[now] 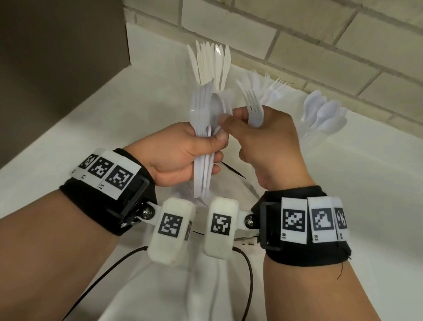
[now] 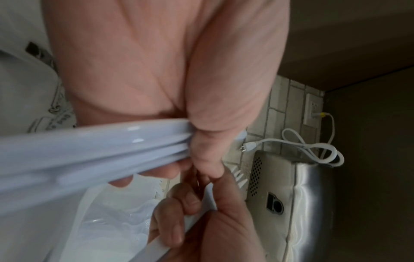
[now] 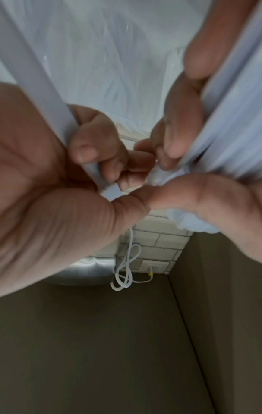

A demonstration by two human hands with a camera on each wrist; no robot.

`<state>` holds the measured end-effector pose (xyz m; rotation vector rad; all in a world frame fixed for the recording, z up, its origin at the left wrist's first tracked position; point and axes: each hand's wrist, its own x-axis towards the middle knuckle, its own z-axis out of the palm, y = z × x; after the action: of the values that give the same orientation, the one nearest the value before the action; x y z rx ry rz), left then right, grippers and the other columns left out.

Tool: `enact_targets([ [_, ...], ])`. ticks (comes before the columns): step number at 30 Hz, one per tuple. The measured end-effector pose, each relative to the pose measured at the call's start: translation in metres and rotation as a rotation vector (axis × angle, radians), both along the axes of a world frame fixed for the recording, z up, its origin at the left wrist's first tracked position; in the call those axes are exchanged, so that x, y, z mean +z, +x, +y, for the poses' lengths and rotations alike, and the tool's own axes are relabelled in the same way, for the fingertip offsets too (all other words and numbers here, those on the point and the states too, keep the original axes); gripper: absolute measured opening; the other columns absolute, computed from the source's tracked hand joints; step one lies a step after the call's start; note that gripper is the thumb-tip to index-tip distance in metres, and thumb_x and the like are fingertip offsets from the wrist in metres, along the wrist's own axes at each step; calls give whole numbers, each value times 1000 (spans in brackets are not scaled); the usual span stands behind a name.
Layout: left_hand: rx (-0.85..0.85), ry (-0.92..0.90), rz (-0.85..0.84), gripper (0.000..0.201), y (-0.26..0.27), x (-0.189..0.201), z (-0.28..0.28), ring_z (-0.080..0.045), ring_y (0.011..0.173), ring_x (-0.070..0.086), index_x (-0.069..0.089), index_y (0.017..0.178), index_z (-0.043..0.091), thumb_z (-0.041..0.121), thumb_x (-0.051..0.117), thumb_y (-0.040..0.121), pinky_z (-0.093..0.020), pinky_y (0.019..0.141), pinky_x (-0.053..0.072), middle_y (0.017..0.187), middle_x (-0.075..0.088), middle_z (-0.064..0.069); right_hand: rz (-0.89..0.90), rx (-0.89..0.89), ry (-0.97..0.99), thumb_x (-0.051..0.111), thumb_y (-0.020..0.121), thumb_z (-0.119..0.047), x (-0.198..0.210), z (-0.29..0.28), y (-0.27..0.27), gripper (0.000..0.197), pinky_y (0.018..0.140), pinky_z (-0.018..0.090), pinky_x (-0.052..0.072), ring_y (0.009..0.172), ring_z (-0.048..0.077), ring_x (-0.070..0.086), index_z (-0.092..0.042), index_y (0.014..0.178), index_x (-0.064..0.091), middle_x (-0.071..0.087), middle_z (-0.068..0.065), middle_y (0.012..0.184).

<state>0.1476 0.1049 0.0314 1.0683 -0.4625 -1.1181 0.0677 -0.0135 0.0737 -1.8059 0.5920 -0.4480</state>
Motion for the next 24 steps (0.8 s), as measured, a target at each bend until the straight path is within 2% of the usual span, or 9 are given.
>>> enact_targets([
  [5,15,-42,84,20,1,-1,1,-13,75,57,58,103,12,19,55,84,-29,71,52,85,57,-1,-17,-9,-3,64,84,-11,-2,-4,1,9,54,27,36,51,10,44,-3,79,66,51,-6,54],
  [7,57,-32,89,35,0,-2,-1,-19,91,59,58,116,6,17,57,83,-34,86,53,101,60,-11,-6,4,-30,67,83,-13,-4,-1,1,10,52,25,38,50,9,48,-4,79,66,55,-4,57],
  [9,73,-26,89,47,-1,-3,-2,-29,114,53,51,130,1,14,57,85,-42,105,43,125,53,-22,-7,7,-38,69,83,-15,-6,0,1,12,51,22,40,49,7,51,-4,80,66,59,-3,60],
  [10,66,-35,95,44,-3,-2,-3,-29,117,53,51,130,0,12,57,88,-43,104,44,127,53,-22,-8,4,-25,67,84,-14,-6,0,1,12,50,23,39,49,7,51,-5,77,65,58,-4,59],
  [13,68,-63,113,28,-5,1,-1,-23,95,68,60,119,4,9,50,93,-36,81,57,105,69,-14,-12,-15,44,58,89,-11,-7,-2,1,17,53,25,38,53,9,50,-15,72,58,54,-4,60],
  [16,93,-86,113,33,-5,1,-1,-27,104,63,55,126,5,5,45,95,-42,90,54,113,64,-14,-48,-71,80,53,91,-12,-8,0,1,12,52,23,39,58,11,52,-17,81,57,60,0,71],
  [19,120,-40,60,32,-5,2,-1,-20,87,65,56,125,13,3,45,96,-40,90,52,90,63,-5,-129,-177,85,49,91,-13,-6,0,1,8,54,24,39,60,12,53,-12,90,57,67,9,77],
  [21,142,-6,51,31,-4,1,0,-17,81,66,58,123,16,5,47,96,-43,91,50,81,61,-2,-187,-233,116,44,93,-12,-2,-3,0,11,53,24,42,56,12,53,-10,97,54,58,3,64],
  [24,170,25,29,26,-4,0,0,-15,72,64,59,118,15,7,49,95,-42,88,51,76,58,0,-246,-204,196,42,97,-14,5,-1,-2,11,43,26,43,47,18,46,-14,105,50,45,3,63],
])
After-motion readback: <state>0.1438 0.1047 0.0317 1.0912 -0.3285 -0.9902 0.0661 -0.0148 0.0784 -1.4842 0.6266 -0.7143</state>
